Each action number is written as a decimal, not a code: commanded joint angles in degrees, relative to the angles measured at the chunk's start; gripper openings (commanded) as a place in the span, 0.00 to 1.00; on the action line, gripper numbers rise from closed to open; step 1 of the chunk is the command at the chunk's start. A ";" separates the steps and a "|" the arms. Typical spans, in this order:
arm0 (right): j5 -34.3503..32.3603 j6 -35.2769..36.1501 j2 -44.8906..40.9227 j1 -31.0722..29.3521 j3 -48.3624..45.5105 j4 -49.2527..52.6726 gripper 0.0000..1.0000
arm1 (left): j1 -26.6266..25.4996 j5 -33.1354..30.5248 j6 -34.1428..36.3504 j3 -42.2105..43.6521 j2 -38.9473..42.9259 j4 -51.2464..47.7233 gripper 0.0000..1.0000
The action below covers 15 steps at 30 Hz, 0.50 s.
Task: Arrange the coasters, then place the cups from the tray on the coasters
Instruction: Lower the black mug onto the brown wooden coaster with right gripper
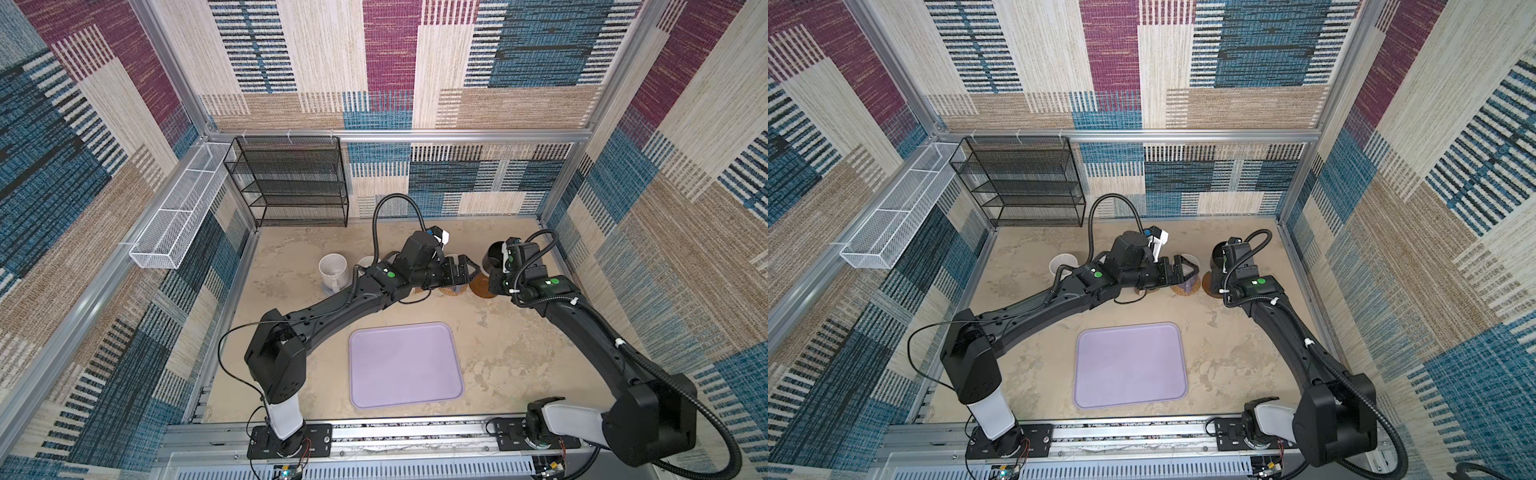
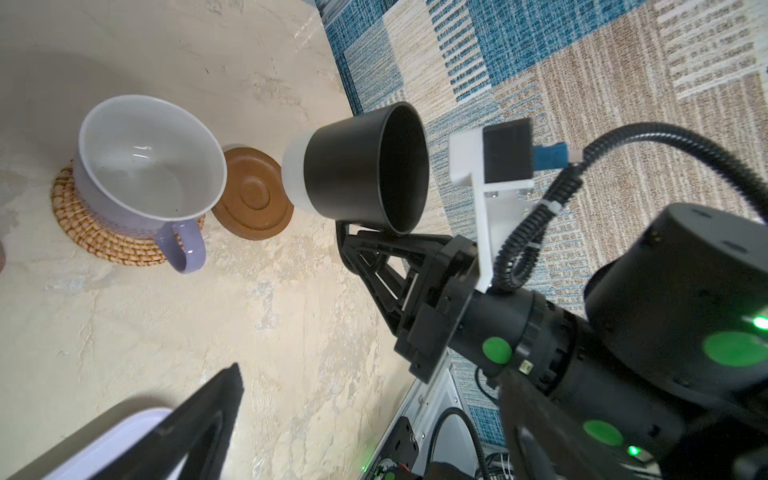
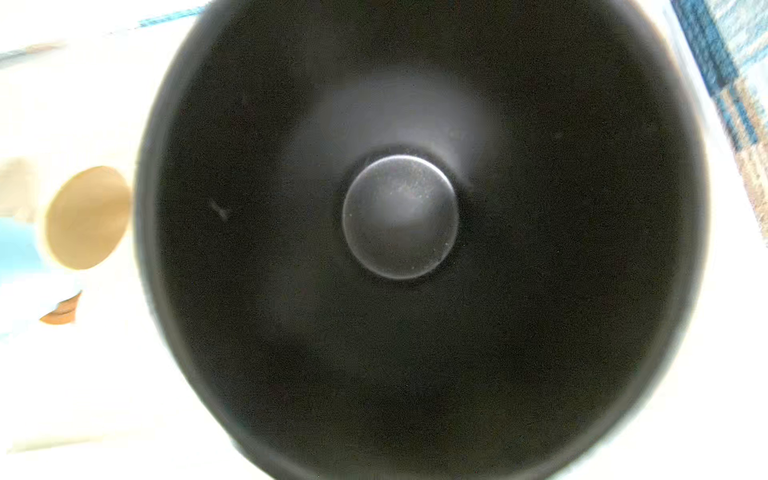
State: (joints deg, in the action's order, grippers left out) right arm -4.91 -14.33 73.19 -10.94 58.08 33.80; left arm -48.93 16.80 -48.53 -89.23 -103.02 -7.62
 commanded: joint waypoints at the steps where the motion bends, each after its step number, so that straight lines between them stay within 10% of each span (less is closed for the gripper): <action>1: 2.15 2.31 3.00 1.57 -0.16 -8.17 0.00 | 0.07 -1.51 -1.00 -3.84 -3.17 -0.76 0.98; 15: 1.51 4.94 12.44 3.09 -0.46 -9.77 0.00 | 0.20 -2.31 -1.67 -9.85 -9.63 -2.88 0.96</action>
State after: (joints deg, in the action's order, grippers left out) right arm -2.63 -10.26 84.95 -7.79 56.84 29.04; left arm -48.88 15.14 -49.58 -98.26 -112.33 -10.68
